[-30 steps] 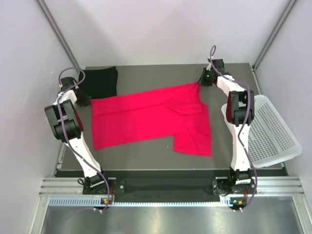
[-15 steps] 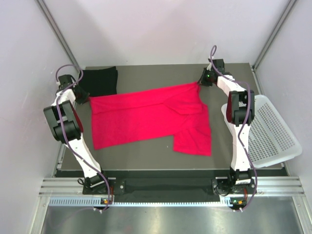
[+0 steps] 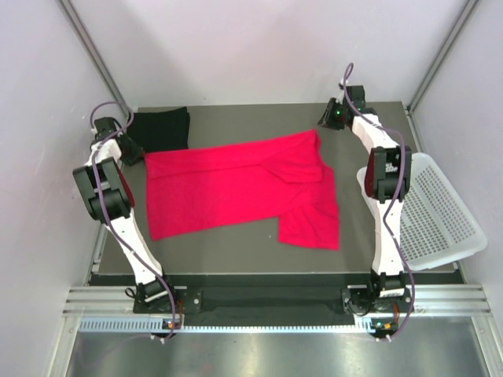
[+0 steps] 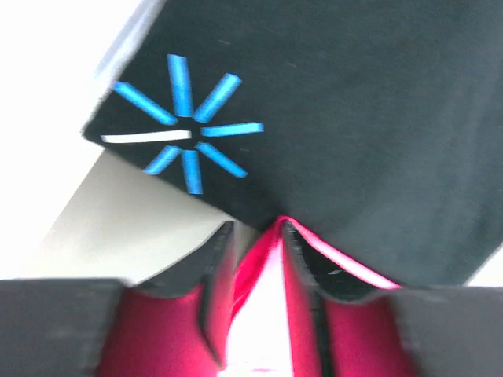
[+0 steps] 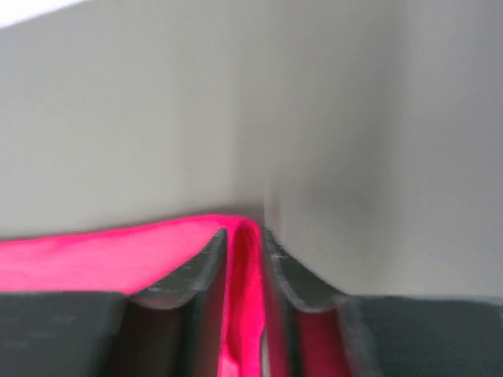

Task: Fold and stack the t-shirts
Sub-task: Fold the tshirt

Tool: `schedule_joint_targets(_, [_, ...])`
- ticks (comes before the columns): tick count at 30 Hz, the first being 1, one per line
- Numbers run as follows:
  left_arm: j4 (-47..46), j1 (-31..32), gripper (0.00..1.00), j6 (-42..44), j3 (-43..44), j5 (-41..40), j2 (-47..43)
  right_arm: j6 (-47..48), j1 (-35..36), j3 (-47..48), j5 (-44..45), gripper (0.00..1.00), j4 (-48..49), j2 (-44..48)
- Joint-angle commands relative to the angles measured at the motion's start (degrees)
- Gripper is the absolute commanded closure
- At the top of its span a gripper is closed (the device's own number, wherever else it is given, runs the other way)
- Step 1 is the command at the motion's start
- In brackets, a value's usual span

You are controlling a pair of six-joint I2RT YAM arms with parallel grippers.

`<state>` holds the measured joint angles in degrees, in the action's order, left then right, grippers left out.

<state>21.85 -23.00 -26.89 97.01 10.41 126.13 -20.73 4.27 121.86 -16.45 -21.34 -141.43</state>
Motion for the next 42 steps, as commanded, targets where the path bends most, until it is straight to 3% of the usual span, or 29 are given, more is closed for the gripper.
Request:
schedule_joint_targets(1, [2.66,-1.34,0.63,1.32,3.88,-7.50,-3.68,1.48,-1.81,5.58,2.55,0.73,-3.43,1.50])
schedule_joint_targets(2, [4.76,-1.43,0.62,1.49,4.23,-8.47,-4.65,2.01,-1.73,5.75,3.26,0.66,-4.66,3.24])
schedule_joint_targets(8, [10.67,-0.90,0.54,-1.05,1.00,-14.97,-14.49,2.71,-0.76,6.12,9.50,0.54,-19.34,12.11])
schedule_joint_targets(14, [14.62,0.94,0.54,-5.18,-14.73,-16.74,-26.44,1.57,2.14,-14.87,8.98,0.46,-21.29,29.49])
schedule_joint_targets(22, [16.47,4.63,0.56,-8.78,-39.93,-13.67,-46.74,3.07,10.05,-49.15,7.40,0.47,-21.63,50.70])
schedule_joint_targets(26, [18.49,4.64,0.56,-9.23,-45.77,-10.86,-54.04,2.01,12.08,-64.25,8.44,0.48,-21.90,62.83])
schedule_joint_targets(30, [20.86,4.63,0.56,-11.77,-49.36,-10.94,-58.96,0.44,11.90,-72.79,7.40,0.50,-22.78,70.40])
schedule_joint_targets(35, [22.54,3.85,0.57,-13.18,-52.27,-13.83,-61.26,-6.24,11.11,-79.93,6.87,0.55,-23.30,78.31])
schedule_joint_targets(42, [21.75,-0.01,0.53,-15.46,-55.52,-10.68,-58.64,-7.40,11.28,-78.80,7.04,0.46,-27.08,82.45])
